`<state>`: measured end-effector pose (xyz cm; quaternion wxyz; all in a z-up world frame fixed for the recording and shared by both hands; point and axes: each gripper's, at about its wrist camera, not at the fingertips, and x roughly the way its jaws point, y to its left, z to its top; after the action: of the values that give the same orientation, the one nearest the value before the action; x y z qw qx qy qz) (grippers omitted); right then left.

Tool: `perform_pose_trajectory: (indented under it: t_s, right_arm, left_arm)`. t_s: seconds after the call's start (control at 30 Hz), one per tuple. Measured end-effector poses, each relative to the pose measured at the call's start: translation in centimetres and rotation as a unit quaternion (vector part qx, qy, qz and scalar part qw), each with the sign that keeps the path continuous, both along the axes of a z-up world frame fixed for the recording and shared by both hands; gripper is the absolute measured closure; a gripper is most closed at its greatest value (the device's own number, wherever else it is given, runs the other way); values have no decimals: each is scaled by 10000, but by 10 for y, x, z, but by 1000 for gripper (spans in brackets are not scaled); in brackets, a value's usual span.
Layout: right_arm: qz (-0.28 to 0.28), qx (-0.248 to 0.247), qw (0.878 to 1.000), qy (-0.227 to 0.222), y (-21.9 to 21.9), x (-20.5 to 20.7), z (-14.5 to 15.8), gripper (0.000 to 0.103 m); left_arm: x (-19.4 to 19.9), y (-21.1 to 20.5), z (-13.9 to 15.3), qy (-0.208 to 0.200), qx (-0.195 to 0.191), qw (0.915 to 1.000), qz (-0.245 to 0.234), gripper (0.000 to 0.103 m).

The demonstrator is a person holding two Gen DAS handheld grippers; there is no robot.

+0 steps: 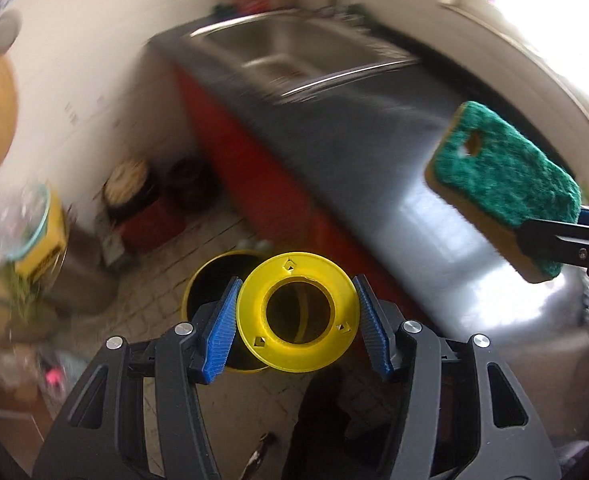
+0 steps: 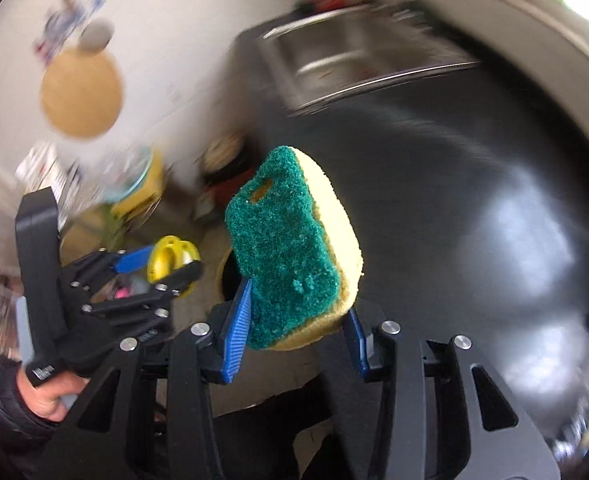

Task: Collect trash
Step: 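Carry sponge and tape roll to the bin and release the tape roll from the left tool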

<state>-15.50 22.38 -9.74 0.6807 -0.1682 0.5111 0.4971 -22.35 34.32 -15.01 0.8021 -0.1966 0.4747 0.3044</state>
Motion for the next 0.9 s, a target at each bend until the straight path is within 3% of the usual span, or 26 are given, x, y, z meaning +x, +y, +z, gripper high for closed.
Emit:
perform_pose_trajectory:
  t_s: [0.23, 0.4, 0.53, 0.6, 0.7, 0.9]
  right_arm:
    - [865, -802, 9927, 270, 125, -46, -77, 61]
    - [1144, -1181, 9861, 232, 174, -52, -119, 60]
    - [1246, -1323, 9832, 173, 189, -57, -134, 52]
    - [1270, -1391, 9819, 220, 196, -58, -140, 41]
    - [1274, -1392, 9817, 252, 200, -58, -141, 29]
    - [1271, -1269, 9836, 192, 190, -56, -126, 27]
  left_arm:
    - [-48, 60, -82, -69, -569, 9969, 546, 48]
    - [-58, 84, -124, -128, -724, 9949, 693, 48]
    - [-56, 93, -146, -143, -942, 9934, 633, 48]
    - [-57, 97, -154, -53, -939, 9935, 641, 29]
    - [-59, 99, -158, -18, -890, 9937, 679, 24]
    - [-60, 98, -144, 37, -812, 9948, 618, 20]
